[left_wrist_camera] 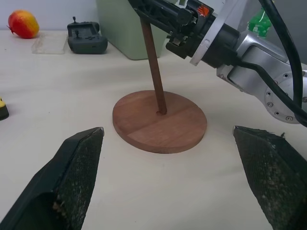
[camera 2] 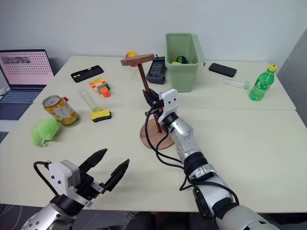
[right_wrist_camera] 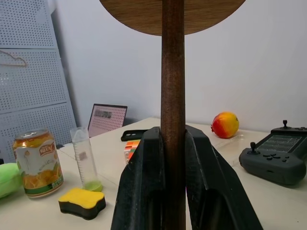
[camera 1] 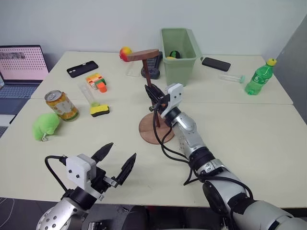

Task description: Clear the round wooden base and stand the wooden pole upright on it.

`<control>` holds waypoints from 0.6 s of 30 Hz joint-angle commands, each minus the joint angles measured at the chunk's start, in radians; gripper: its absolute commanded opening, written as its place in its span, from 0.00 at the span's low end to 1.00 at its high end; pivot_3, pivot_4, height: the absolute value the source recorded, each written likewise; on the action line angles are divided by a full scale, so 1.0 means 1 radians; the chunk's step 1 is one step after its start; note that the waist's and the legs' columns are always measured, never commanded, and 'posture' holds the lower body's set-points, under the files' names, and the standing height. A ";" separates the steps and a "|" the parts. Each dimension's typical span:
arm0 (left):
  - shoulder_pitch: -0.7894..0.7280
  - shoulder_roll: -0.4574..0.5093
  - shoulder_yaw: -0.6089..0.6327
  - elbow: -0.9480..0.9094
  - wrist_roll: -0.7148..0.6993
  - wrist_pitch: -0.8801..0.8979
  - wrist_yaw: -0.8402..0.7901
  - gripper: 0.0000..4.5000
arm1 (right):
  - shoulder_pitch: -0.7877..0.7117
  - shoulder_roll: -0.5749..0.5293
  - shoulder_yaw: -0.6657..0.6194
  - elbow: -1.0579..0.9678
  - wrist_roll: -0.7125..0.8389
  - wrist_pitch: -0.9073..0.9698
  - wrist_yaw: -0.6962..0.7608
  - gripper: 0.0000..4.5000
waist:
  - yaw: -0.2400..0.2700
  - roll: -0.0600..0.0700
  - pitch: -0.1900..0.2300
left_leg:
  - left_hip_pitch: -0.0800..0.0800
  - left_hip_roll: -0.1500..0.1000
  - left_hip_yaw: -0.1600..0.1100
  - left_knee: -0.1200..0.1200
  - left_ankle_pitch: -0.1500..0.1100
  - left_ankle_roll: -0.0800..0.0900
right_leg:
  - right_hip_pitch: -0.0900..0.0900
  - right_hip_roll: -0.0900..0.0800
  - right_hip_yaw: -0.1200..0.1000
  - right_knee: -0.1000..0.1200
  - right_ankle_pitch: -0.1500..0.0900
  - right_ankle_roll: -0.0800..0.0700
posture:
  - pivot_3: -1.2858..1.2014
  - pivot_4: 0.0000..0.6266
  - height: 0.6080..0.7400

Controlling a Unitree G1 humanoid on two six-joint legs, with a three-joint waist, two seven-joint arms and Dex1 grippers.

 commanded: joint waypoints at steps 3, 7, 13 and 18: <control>0.007 0.001 0.008 -0.013 -0.006 -0.024 -0.011 1.00 | -0.046 0.154 0.008 -0.007 -0.005 0.016 -0.017 0.04 | 0.000 0.000 0.000 | 0.000 0.000 0.000 0.000 0.000 0.000 | 0.000 0.000 0.000 0.000 0.000 0.000 | 0.52 0.24 1.00; 0.013 -0.003 0.004 -0.013 -0.003 -0.030 -0.013 1.00 | -0.043 0.159 0.015 -0.019 0.002 0.022 -0.017 0.04 | -0.001 0.000 0.000 | 0.000 0.000 0.000 0.000 0.000 0.000 | 0.000 0.000 0.000 0.000 0.000 0.000 | 0.52 0.24 1.00; 0.015 -0.005 0.002 -0.016 -0.002 -0.029 -0.014 1.00 | -0.043 0.161 0.019 -0.030 0.006 0.032 -0.024 0.04 | -0.002 0.000 0.000 | 0.000 0.000 0.000 -0.001 0.000 0.000 | -0.001 0.000 0.000 -0.001 0.000 0.000 | 0.52 0.24 1.00; 0.016 -0.006 0.000 -0.020 -0.002 -0.026 -0.012 1.00 | -0.045 0.163 0.018 -0.041 0.011 0.040 -0.029 0.04 | -0.002 0.000 0.000 | 0.000 0.000 0.000 -0.001 0.000 0.000 | -0.001 0.000 0.000 -0.001 0.000 0.000 | 0.52 0.24 1.00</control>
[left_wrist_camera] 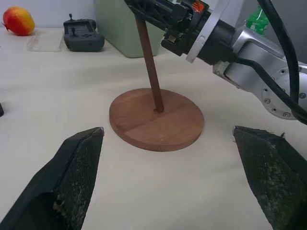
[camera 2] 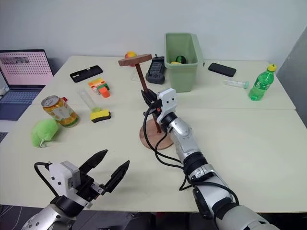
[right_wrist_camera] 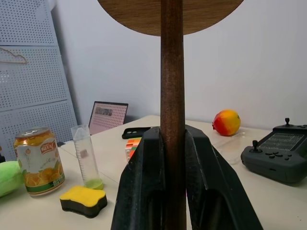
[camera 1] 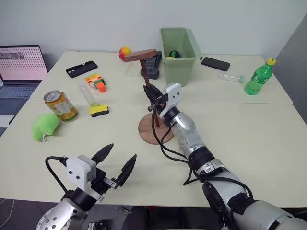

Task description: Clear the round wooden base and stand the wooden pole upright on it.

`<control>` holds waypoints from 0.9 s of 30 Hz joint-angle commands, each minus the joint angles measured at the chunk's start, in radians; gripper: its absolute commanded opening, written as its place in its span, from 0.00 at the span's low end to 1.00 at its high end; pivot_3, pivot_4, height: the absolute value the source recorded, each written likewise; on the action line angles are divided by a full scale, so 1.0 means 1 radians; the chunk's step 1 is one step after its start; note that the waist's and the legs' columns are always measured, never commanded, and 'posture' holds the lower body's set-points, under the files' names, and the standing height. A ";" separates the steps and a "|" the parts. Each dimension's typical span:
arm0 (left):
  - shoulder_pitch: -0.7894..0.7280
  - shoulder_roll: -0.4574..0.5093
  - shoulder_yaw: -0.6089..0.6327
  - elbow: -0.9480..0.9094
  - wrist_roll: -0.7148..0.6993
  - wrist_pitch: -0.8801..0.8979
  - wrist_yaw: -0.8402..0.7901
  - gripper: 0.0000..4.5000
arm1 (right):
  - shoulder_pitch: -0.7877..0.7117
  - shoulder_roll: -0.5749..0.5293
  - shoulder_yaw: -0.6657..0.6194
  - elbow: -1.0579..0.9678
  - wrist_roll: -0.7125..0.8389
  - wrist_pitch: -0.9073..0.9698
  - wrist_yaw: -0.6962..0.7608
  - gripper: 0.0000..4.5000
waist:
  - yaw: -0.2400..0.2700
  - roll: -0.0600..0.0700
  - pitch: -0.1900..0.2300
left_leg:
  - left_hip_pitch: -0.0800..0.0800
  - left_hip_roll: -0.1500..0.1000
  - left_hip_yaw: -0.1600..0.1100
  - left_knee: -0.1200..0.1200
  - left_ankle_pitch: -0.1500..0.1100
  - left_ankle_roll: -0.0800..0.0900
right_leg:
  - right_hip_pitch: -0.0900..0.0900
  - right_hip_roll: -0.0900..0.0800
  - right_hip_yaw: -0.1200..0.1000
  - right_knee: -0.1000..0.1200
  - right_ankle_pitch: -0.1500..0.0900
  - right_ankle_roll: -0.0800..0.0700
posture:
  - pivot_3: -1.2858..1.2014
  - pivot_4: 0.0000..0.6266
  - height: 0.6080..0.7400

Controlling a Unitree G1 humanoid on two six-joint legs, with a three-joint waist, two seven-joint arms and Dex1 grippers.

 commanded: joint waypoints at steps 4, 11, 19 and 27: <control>-0.001 -0.004 0.000 -0.021 -0.004 -0.018 0.003 1.00 | -0.047 0.164 -0.005 -0.026 0.013 0.015 -0.013 0.04 | 0.000 0.000 0.000 | 0.000 0.000 0.000 0.000 0.000 0.000 | 0.000 0.000 0.000 0.000 0.000 0.000 | 0.52 0.24 1.00; -0.002 -0.006 -0.004 -0.014 0.001 -0.024 0.001 1.00 | -0.051 0.168 0.000 -0.040 0.017 0.023 -0.020 0.04 | -0.001 0.000 0.000 | 0.000 0.000 0.000 -0.001 0.000 0.000 | 0.000 0.000 0.000 -0.001 0.000 0.000 | 0.52 0.24 1.00; 0.006 -0.018 -0.009 -0.001 0.013 -0.043 -0.009 1.00 | -0.055 0.167 0.003 -0.057 0.025 0.035 -0.024 0.04 | -0.002 0.000 0.000 | 0.000 0.000 0.000 -0.001 0.000 0.000 | 0.000 0.000 0.000 -0.001 0.000 0.000 | 0.52 0.24 1.00; 0.011 -0.021 -0.013 0.005 0.019 -0.055 -0.013 1.00 | -0.061 0.173 0.009 -0.093 0.038 0.057 -0.038 0.04 | -0.006 0.000 0.001 | -0.001 0.000 0.000 -0.001 0.000 0.000 | -0.001 0.000 0.000 -0.002 0.000 0.000 | 0.52 0.24 1.00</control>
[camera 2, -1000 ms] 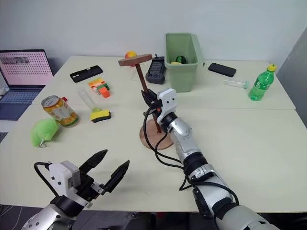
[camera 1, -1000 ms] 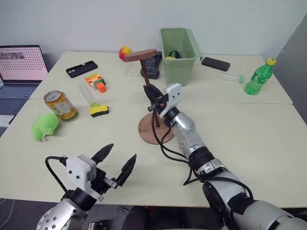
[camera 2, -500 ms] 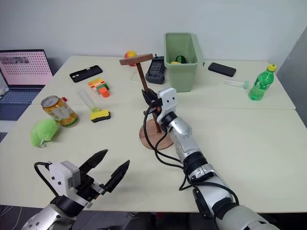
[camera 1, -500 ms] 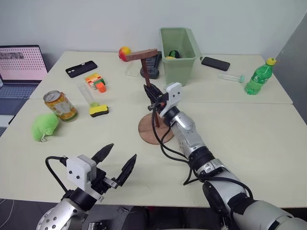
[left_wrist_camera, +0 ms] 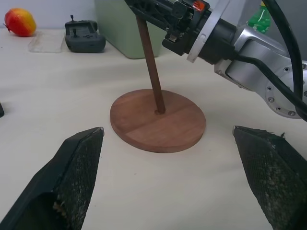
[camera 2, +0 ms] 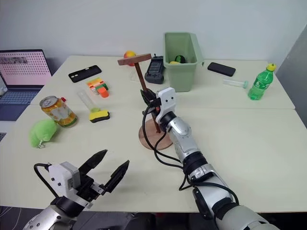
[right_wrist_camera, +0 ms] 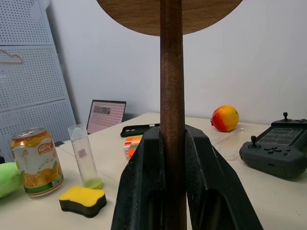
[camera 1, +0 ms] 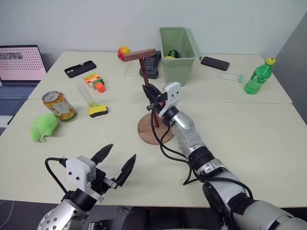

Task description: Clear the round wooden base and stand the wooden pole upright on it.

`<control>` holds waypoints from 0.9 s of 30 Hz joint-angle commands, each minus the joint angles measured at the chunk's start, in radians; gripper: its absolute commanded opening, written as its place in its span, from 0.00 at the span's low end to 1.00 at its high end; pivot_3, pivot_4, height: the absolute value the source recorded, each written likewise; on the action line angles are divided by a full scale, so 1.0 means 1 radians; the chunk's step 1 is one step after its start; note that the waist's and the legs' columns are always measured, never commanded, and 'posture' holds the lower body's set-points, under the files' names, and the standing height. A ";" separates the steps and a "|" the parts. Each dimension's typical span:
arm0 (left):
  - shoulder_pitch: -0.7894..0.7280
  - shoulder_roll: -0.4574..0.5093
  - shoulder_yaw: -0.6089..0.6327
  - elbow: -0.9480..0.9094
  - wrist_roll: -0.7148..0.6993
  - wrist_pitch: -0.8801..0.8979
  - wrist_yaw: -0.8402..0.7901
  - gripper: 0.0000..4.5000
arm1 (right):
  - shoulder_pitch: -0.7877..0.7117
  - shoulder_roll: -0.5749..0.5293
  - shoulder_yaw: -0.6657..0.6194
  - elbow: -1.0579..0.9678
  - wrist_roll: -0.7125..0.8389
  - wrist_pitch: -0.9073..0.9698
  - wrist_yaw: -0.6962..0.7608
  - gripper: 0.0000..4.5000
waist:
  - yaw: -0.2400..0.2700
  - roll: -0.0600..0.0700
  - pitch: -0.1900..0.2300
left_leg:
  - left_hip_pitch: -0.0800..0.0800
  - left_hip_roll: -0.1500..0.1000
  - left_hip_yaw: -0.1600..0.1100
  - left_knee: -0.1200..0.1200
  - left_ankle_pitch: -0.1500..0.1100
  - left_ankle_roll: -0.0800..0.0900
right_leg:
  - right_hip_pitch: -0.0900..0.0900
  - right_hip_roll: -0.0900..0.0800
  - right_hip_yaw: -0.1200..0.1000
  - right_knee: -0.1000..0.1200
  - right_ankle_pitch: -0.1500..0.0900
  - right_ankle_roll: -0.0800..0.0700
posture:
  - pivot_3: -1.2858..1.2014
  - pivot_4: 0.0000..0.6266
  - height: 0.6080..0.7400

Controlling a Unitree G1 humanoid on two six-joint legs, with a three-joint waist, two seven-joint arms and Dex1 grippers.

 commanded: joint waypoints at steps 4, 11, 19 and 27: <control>0.003 -0.001 -0.012 -0.017 0.003 -0.014 0.003 1.00 | -0.053 0.173 0.004 -0.096 0.025 0.026 -0.015 0.04 | -0.002 0.000 0.001 | -0.001 0.000 0.000 0.000 0.000 0.000 | 0.000 0.000 0.000 -0.001 0.000 0.000 | 0.52 0.24 1.00; 0.001 0.005 -0.012 -0.019 0.002 -0.013 0.006 1.00 | -0.050 0.119 0.001 -0.230 0.050 0.117 -0.026 0.04 | -0.004 0.000 0.001 | -0.003 0.000 0.000 -0.001 0.000 0.000 | -0.001 0.000 0.000 -0.003 0.000 0.000 | 0.52 0.24 1.00; 0.002 0.007 -0.020 -0.023 0.005 -0.012 0.004 1.00 | 0.022 0.100 0.030 -0.364 0.062 0.214 -0.010 0.04 | -0.004 0.001 0.001 | -0.003 0.000 0.000 -0.002 0.000 0.000 | -0.002 0.000 0.000 -0.004 0.000 0.000 | 0.52 0.24 1.00; -0.005 0.015 -0.016 -0.026 -0.003 -0.001 0.003 1.00 | 0.065 0.078 0.055 -0.323 0.020 0.187 -0.007 0.04 | -0.005 0.001 0.001 | -0.003 0.000 0.000 -0.002 0.000 0.000 | -0.001 0.000 0.000 -0.004 0.000 0.000 | 0.52 0.24 1.00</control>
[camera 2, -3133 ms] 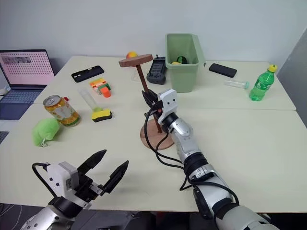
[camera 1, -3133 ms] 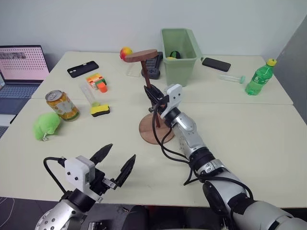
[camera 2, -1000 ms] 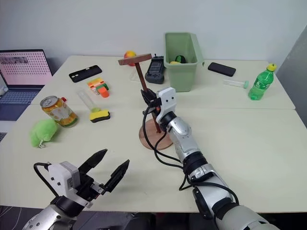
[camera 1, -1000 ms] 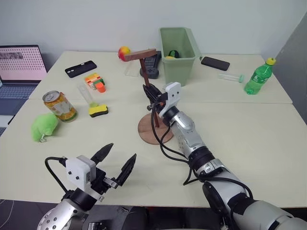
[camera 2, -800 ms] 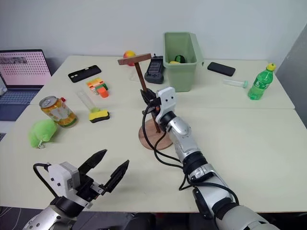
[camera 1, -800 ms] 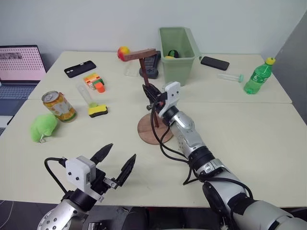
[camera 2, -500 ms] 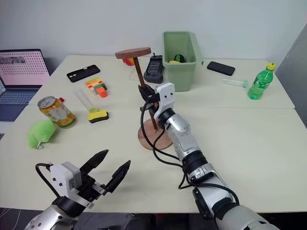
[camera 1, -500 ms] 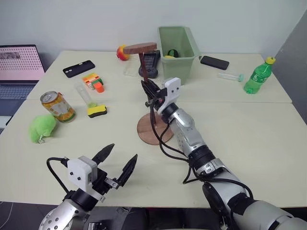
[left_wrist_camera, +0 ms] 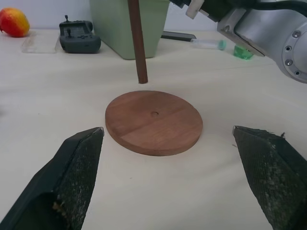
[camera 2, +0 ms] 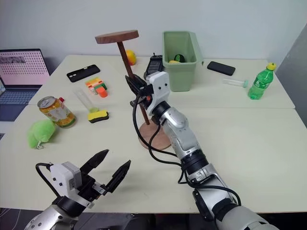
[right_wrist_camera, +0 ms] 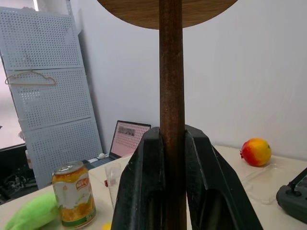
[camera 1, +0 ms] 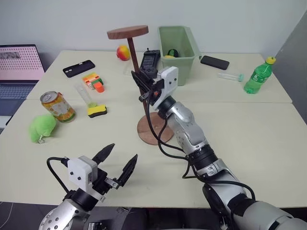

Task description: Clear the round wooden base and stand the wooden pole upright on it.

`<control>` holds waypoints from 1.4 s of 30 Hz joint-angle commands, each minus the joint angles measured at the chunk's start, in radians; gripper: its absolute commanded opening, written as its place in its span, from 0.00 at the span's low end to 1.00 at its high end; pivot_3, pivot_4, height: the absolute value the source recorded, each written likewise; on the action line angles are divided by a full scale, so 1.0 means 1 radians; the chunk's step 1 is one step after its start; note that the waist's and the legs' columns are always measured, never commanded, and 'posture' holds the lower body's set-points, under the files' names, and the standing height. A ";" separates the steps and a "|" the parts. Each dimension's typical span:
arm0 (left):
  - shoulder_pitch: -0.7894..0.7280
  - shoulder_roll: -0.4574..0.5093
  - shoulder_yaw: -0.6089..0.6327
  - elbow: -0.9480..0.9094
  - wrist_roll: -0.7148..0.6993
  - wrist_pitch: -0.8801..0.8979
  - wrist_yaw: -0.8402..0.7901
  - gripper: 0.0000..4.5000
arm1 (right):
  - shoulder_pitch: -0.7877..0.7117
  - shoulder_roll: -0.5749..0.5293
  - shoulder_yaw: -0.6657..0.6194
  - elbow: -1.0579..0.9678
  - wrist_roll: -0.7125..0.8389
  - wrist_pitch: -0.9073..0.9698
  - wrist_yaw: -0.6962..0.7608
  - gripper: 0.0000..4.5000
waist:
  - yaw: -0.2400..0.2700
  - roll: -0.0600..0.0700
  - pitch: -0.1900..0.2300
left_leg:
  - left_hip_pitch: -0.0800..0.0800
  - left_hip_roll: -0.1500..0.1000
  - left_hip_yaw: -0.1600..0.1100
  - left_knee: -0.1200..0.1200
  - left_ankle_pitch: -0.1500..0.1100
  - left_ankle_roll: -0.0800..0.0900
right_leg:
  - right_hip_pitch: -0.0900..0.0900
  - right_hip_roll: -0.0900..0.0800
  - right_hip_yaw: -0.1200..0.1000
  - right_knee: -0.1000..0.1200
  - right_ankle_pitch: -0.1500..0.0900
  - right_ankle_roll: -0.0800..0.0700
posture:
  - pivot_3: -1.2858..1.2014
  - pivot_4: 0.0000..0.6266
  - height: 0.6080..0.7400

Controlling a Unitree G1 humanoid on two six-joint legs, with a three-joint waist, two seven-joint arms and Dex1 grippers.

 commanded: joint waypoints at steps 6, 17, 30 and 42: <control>-0.007 0.017 0.007 -0.022 -0.011 0.003 -0.001 1.00 | 0.037 0.066 -0.013 0.049 -0.042 -0.060 0.009 0.04 | -0.001 0.000 0.000 | 0.000 0.000 0.000 0.000 0.000 0.000 | 0.000 0.000 0.000 0.000 0.000 0.000 | 0.52 0.24 1.00; 0.002 0.018 0.012 -0.011 -0.013 -0.010 -0.007 1.00 | 0.037 0.066 -0.027 0.112 -0.068 -0.104 0.017 0.04 | -0.002 0.000 0.000 | 0.000 0.000 0.000 0.000 0.000 0.000 | 0.000 0.000 0.000 0.000 0.000 0.000 | 0.52 0.24 1.00; -0.002 0.016 0.008 -0.021 -0.014 -0.004 0.003 1.00 | 0.026 0.068 -0.036 0.160 -0.083 -0.139 0.021 0.04 | -0.003 0.000 0.000 | 0.000 0.000 0.000 0.000 0.000 0.000 | 0.000 0.000 0.000 0.000 0.000 0.000 | 0.52 0.24 1.00; -0.009 0.019 0.006 -0.031 -0.017 0.008 0.012 1.00 | 0.008 0.072 -0.050 0.200 -0.102 -0.176 0.009 0.04 | -0.003 0.000 0.000 | 0.000 0.000 0.000 0.000 0.000 0.000 | 0.001 0.000 0.000 0.000 0.000 0.000 | 0.52 0.24 1.00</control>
